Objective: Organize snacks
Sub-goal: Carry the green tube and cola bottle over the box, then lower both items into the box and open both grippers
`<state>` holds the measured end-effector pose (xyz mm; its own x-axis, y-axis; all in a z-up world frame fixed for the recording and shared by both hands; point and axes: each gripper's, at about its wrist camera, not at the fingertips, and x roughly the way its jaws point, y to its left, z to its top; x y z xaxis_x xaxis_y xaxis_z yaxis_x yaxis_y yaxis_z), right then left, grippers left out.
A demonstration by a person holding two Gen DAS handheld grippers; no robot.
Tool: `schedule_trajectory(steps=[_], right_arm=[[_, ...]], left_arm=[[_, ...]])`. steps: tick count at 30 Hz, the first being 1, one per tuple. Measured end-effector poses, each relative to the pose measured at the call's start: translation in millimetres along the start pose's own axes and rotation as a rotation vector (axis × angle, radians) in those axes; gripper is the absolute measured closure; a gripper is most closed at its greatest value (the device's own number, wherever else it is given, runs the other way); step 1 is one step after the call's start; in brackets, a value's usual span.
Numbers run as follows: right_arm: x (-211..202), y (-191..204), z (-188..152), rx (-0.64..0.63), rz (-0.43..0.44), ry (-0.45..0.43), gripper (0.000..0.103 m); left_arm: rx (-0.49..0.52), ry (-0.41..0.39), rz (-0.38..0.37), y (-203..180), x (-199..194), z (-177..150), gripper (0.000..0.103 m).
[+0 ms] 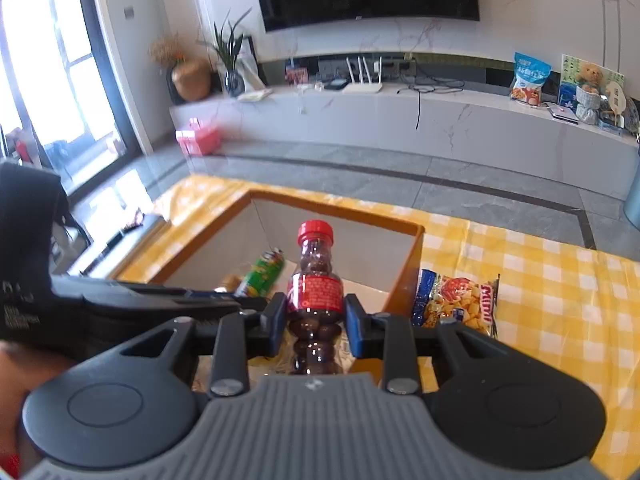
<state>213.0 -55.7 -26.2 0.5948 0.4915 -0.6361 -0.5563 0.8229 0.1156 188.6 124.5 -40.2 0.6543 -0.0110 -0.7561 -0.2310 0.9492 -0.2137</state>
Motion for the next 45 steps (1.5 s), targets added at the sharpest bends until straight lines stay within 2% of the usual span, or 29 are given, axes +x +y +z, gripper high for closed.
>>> schedule_trajectory(steps=[2,4,13,20,32,34,37,40,42,45], right_arm=[[11.8,4.0,1.7,-0.019,-0.017,0.025,0.074],[25.1,5.8,4.0,-0.038,-0.031,0.051,0.074],[83.3,19.7,21.9,-0.185,-0.110,0.147,0.074],[109.5,15.7,26.0,-0.320,-0.191,0.203,0.074],[127.1,12.3,24.7,-0.366,-0.218,0.229,0.074],[127.2,12.6,25.5,-0.374,-0.225,0.222,0.076],[123.4,13.1,26.6,-0.391,-0.229,0.215,0.074],[122.0,14.5,26.5,-0.406,-0.246,0.213,0.072],[120.5,13.6,26.2,-0.396,-0.256,0.208,0.071],[118.1,8.7,27.7,-0.362,-0.269,0.204,0.068]], left_arm=[[-0.001,0.008,0.026,6.9,6.1,2.7,0.078],[-0.015,0.011,0.020,14.9,9.8,4.4,0.078],[-0.062,0.023,-0.124,20.6,34.9,20.9,0.078],[-0.077,0.040,-0.110,20.2,51.0,19.0,0.078],[-0.029,0.016,-0.071,11.9,55.0,16.5,0.075],[-0.025,0.012,-0.061,10.7,54.4,16.1,0.071],[-0.037,0.010,-0.044,11.7,54.8,15.5,0.057],[-0.034,0.001,-0.028,12.1,53.8,16.0,0.043],[-0.036,-0.008,-0.008,12.0,53.1,16.0,0.027],[-0.035,-0.010,-0.002,14.4,53.9,15.8,0.023]])
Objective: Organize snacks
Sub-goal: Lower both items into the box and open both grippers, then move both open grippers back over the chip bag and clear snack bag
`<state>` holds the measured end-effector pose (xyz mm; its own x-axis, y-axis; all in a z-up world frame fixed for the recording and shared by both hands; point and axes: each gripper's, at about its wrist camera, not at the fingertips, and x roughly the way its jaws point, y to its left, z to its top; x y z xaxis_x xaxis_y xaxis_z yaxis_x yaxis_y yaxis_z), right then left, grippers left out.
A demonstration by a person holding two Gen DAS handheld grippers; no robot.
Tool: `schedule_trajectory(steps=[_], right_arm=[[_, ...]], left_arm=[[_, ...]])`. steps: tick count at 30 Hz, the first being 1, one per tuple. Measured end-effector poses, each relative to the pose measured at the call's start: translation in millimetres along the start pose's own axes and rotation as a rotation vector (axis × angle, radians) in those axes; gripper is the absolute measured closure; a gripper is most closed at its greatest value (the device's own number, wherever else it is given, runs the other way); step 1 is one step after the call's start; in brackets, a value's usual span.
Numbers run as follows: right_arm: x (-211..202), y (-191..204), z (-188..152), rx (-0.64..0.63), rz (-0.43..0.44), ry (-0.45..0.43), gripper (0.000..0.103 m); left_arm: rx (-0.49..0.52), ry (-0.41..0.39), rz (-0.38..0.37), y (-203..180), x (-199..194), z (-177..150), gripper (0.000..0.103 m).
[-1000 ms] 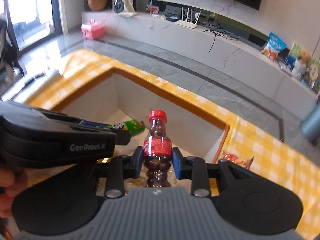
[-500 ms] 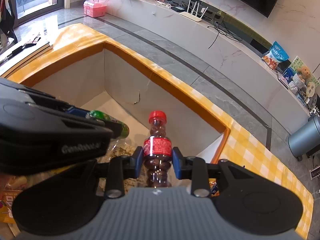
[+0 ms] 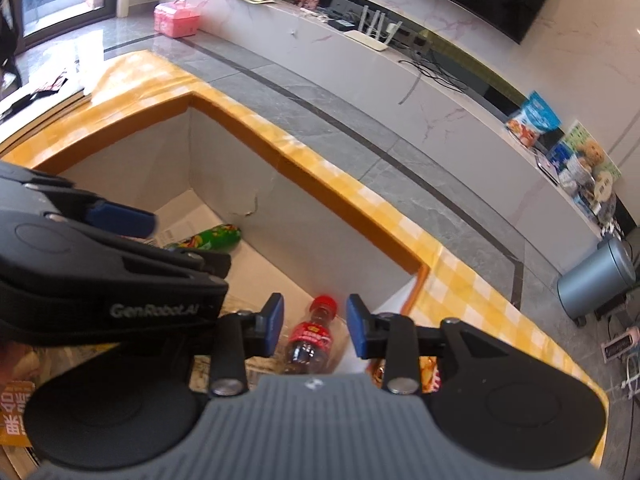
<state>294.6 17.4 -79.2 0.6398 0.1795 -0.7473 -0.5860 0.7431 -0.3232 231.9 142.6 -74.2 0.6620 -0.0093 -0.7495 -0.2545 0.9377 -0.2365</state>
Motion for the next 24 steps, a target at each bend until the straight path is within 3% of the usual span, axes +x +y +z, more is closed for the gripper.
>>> schedule_trajectory(steps=[2,5,6,11,14,19,24], right_arm=[[-2.2,-1.5,-1.5,0.004,0.011,-0.011,0.067],[-9.8,1.2,-1.3,-0.009,0.009,-0.033,0.045],[-14.2,2.2,-1.6,-0.012,0.017,-0.051,0.044],[-36.8,6.7,-1.6,-0.042,0.002,-0.122,0.044],[-50.5,0.3,-6.2,-0.016,-0.009,-0.159,0.044],[-75.1,-18.2,-27.2,0.086,-0.015,-0.227,0.044],[-103.4,-42.2,-60.4,0.236,0.004,-0.308,0.044]], left_arm=[[-0.018,0.004,0.008,3.9,1.0,1.4,0.022],[-0.061,-0.019,-0.024,8.8,-4.5,3.6,0.022],[-0.063,-0.037,-0.029,9.1,-8.4,4.4,0.022],[-0.024,-0.136,-0.029,2.3,-27.1,4.6,0.014],[0.016,-0.156,-0.045,-3.6,-31.1,3.1,0.014],[0.037,-0.215,-0.096,-13.1,-49.3,-1.0,0.014],[0.155,-0.320,-0.144,-37.2,-74.5,-14.7,0.014]])
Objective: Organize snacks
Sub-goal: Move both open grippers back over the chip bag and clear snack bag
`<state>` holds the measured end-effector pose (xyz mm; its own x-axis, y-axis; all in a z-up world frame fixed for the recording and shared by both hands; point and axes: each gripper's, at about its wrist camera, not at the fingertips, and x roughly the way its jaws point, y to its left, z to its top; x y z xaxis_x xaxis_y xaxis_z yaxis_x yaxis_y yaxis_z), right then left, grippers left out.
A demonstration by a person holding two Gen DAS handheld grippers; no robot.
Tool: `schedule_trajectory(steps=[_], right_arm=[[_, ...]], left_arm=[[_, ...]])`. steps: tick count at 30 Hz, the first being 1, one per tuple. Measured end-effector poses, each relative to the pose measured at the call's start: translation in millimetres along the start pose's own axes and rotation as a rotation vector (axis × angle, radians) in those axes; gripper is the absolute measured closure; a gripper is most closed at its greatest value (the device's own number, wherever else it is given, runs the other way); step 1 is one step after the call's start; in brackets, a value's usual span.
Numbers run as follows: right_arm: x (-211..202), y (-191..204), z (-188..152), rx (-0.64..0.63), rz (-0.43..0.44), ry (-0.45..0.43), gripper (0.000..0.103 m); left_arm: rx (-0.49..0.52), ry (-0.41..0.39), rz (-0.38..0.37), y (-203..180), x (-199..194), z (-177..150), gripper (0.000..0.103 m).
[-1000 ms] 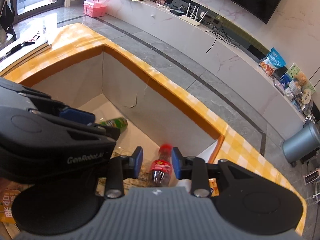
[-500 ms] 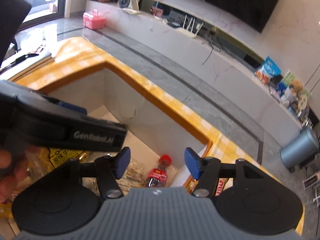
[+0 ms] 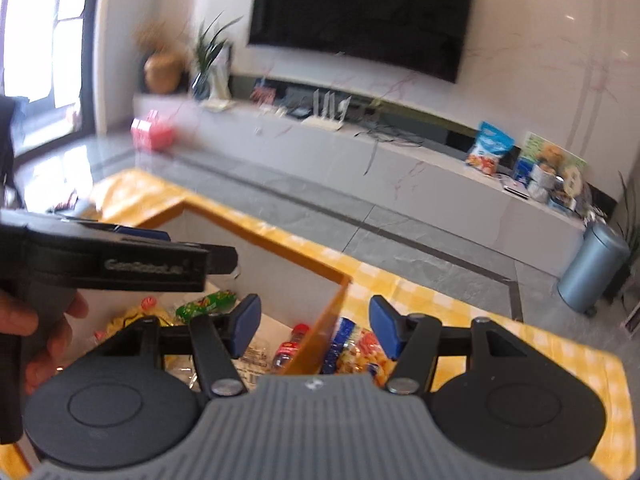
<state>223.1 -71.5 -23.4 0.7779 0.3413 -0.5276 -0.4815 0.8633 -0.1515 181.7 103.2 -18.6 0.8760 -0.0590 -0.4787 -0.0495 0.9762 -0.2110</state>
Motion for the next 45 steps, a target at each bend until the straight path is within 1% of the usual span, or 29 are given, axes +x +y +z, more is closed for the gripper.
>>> schedule_trajectory(steps=[3,5,9,12,14,17,20,23,25,28,30,31,32,33,35,37,39,42,45], right_arm=[[-20.1,-14.5,-14.4,0.055,-0.019,-0.046,0.044],[-30.9,-23.0,-24.3,0.080,-0.041,-0.065,0.044],[-49.0,-36.1,-46.2,0.121,-0.082,-0.081,0.044],[-57.6,-43.8,-63.2,0.158,-0.097,-0.079,0.044],[-60.1,-48.8,-74.1,0.180,-0.097,-0.073,0.044],[-58.8,-56.6,-88.3,0.199,-0.096,-0.055,0.044],[-52.7,-64.7,-98.0,0.215,-0.090,-0.035,0.044],[-42.7,-76.2,-102.6,0.245,-0.078,0.011,0.044],[-38.3,-83.2,-108.3,0.271,-0.084,0.046,0.047],[-29.6,-93.5,-113.7,0.326,-0.077,0.116,0.051],[-22.1,-100.4,-117.3,0.358,-0.067,0.176,0.054],[-19.7,-103.9,-119.4,0.382,-0.060,0.199,0.054],[-18.5,-107.0,-121.8,0.407,-0.049,0.218,0.057],[-18.1,-110.4,-123.9,0.428,-0.043,0.231,0.058],[-20.4,-118.4,-127.1,0.476,-0.047,0.241,0.058],[-23.4,-127.4,-127.1,0.523,-0.065,0.239,0.058],[-28.8,-135.3,-127.0,0.559,-0.066,0.220,0.058],[-32.3,-137.2,-126.1,0.553,-0.077,0.209,0.058],[-31.1,-139.2,-129.0,0.549,-0.087,0.224,0.058]], left_arm=[[0.073,-0.040,-0.047,-21.3,-12.1,-2.6,0.014],[0.111,-0.050,-0.076,-35.7,-16.3,-4.6,0.014],[0.165,-0.006,-0.128,-59.4,-13.9,-9.2,0.014],[0.205,0.035,-0.173,-76.8,-12.3,-12.3,0.015],[0.230,0.070,-0.191,-88.7,-11.8,-13.4,0.018],[0.246,0.143,-0.211,-103.4,-9.1,-16.2,0.020],[0.254,0.248,-0.225,-113.6,-1.8,-22.4,0.021],[0.276,0.347,-0.230,-121.5,11.6,-24.6,0.026],[0.288,0.413,-0.213,-124.9,21.8,-25.6,0.028],[0.356,0.483,-0.188,-132.7,32.2,-33.5,0.029],[0.395,0.543,-0.167,-140.3,41.7,-37.2,0.035],[0.401,0.576,-0.157,-143.1,47.4,-38.6,0.036],[0.384,0.609,-0.143,-142.5,52.8,-39.4,0.036],[0.354,0.636,-0.128,-142.6,58.2,-39.5,0.036],[0.324,0.669,-0.108,-146.4,67.4,-39.9,0.038],[0.363,0.677,-0.048,-157.7,76.0,-43.7,0.039],[0.379,0.710,-0.009,-166.1,85.6,-50.8,0.045],[0.450,0.749,0.063,-176.8,100.8,-64.1,0.046],[0.501,0.797,0.116,-182.7,111.9,-78.1,0.048]])
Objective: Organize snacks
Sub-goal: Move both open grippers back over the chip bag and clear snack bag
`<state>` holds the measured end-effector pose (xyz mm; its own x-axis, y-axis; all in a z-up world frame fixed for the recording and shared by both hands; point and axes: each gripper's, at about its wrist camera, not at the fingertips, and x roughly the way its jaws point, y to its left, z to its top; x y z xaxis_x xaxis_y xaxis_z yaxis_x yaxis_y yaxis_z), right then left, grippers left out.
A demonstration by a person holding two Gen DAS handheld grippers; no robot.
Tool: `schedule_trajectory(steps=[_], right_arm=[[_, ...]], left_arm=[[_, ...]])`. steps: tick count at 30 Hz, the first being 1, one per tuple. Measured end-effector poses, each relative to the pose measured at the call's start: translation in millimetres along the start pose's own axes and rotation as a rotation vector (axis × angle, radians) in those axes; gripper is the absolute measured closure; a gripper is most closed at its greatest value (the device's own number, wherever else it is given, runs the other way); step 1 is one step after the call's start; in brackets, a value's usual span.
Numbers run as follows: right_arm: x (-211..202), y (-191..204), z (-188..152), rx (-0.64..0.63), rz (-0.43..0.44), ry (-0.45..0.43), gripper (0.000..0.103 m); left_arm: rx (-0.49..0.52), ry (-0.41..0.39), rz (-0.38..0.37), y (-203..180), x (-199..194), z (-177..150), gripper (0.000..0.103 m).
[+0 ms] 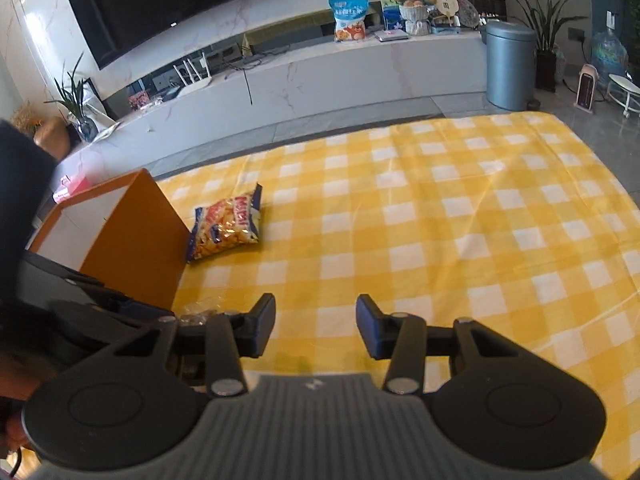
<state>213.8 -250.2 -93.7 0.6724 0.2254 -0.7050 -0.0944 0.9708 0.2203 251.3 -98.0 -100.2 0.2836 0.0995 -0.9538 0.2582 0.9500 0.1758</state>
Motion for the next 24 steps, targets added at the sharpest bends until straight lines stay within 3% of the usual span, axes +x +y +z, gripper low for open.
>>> schedule_trajectory(steps=[4,10,16,24], right_arm=[[1.7,-5.8,0.6,0.032,0.013,0.015,0.058],[4.4,-5.5,2.3,0.039,0.026,0.022,0.058],[7.0,-10.0,1.7,0.058,0.020,0.034,0.057],[10.5,-5.9,0.8,0.036,0.025,0.041,0.057]], left_arm=[[0.013,0.031,0.111,-7.0,11.1,2.1,0.047],[0.029,0.072,0.168,-10.4,23.0,2.6,0.038],[0.076,0.071,0.153,-10.8,21.5,2.0,0.054],[0.107,-0.013,0.110,-2.4,12.3,-7.0,0.070]])
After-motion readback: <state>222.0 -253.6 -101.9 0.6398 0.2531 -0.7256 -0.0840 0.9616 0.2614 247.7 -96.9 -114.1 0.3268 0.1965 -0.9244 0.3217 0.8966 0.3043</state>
